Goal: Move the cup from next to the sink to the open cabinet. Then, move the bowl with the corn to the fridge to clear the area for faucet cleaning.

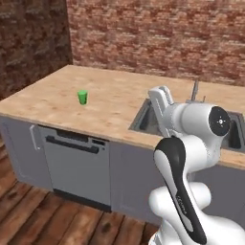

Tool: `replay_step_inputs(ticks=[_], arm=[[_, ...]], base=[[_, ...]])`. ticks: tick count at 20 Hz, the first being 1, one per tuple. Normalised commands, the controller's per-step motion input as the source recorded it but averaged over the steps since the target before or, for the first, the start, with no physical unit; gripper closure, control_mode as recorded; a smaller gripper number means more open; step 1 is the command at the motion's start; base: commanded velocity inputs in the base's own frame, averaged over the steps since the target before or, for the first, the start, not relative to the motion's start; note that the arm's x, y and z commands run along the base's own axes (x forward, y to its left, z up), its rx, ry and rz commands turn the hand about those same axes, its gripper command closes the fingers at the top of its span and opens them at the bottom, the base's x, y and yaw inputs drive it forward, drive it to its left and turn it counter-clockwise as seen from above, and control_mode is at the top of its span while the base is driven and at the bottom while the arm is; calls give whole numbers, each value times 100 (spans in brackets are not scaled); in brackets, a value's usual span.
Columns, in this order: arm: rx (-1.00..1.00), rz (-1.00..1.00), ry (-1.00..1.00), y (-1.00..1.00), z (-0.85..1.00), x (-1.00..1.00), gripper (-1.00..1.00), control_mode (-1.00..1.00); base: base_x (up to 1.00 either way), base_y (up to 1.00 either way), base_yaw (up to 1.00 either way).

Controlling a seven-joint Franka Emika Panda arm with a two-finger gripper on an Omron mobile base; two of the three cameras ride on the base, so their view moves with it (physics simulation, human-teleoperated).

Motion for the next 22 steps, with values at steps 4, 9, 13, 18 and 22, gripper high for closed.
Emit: replay_step_inputs(ticks=[4,9,13,18,22], arm=[[0,0,0,0,0,0,-100,100],[0,0,0,0,0,0,-100,100],[0,0,0,0,0,0,-100,100],[0,0,0,0,0,0,-100,100],[0,0,0,0,0,0,-100,100]], base=[[88,100,-55],[95,100,-62],[91,100,-61],[21,99,-31],[-6,8,1]])
